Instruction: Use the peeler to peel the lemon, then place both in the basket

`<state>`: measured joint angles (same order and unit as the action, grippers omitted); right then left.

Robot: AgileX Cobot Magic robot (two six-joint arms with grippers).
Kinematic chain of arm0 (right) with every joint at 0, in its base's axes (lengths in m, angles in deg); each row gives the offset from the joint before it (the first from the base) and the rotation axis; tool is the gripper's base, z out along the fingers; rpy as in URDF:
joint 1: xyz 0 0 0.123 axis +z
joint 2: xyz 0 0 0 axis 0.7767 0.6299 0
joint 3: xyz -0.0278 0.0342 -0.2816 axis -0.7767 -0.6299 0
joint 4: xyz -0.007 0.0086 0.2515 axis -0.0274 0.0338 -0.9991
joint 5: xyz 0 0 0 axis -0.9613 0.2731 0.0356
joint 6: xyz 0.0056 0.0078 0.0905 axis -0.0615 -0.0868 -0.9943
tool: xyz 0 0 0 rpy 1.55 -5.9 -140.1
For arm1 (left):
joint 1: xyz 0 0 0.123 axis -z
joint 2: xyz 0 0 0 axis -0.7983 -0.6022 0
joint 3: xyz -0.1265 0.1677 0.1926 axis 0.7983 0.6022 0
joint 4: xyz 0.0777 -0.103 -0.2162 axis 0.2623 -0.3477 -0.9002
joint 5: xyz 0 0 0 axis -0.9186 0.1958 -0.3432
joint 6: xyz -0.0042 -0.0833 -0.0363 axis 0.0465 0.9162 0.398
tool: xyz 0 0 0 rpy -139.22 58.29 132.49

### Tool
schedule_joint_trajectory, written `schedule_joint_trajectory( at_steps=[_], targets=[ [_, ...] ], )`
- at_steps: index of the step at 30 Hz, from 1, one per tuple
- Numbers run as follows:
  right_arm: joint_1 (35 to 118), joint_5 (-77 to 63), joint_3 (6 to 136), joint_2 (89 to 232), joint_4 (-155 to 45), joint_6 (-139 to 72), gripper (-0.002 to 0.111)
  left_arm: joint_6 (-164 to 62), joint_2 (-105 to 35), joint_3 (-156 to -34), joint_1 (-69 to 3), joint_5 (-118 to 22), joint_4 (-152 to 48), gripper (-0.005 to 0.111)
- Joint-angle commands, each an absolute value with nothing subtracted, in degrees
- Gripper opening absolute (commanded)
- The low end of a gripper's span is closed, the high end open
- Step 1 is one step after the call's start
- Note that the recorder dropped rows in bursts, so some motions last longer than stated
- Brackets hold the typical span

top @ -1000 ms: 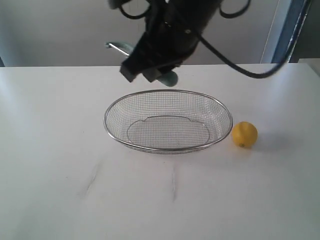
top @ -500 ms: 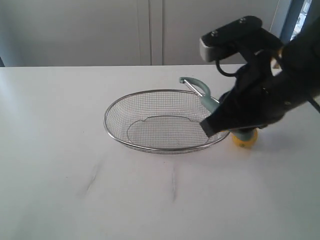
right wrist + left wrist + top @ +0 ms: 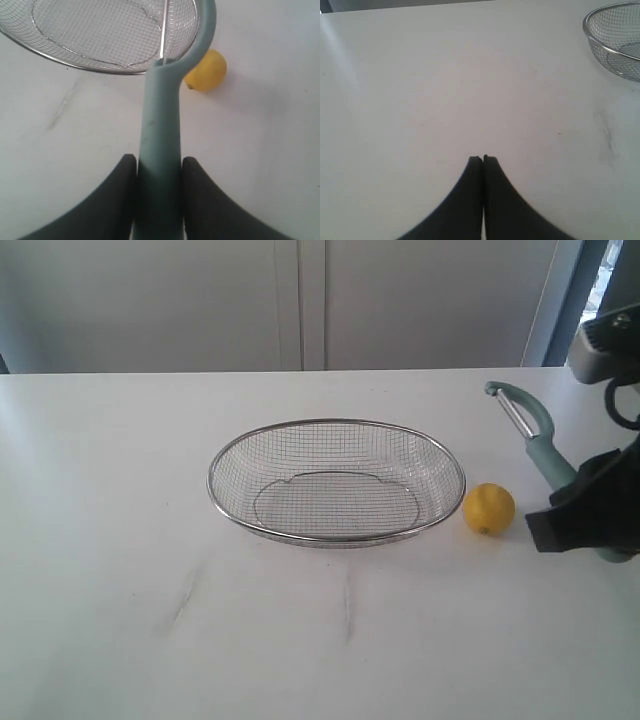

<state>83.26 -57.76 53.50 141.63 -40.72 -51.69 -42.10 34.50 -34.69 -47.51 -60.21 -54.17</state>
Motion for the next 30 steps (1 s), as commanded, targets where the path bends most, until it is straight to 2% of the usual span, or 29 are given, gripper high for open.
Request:
schedule_joint_trajectory(
  at_steps=[1,20,30],
  targets=[
    [82.9,-58.0,52.2,138.8,-39.9,-52.6,0.000,-41.9,34.7,-34.4,-47.1,-60.2,-54.5,0.000],
    [82.9,-58.1,52.1,138.0,-39.9,-52.6,0.000,-41.9,34.7,-34.4,-47.1,-60.0,-54.5,0.000],
    [82.9,-58.1,52.1,138.0,-39.9,-52.6,0.000,-41.8,34.7,-34.4,-47.1,-53.5,-54.5,0.000]
  ],
)
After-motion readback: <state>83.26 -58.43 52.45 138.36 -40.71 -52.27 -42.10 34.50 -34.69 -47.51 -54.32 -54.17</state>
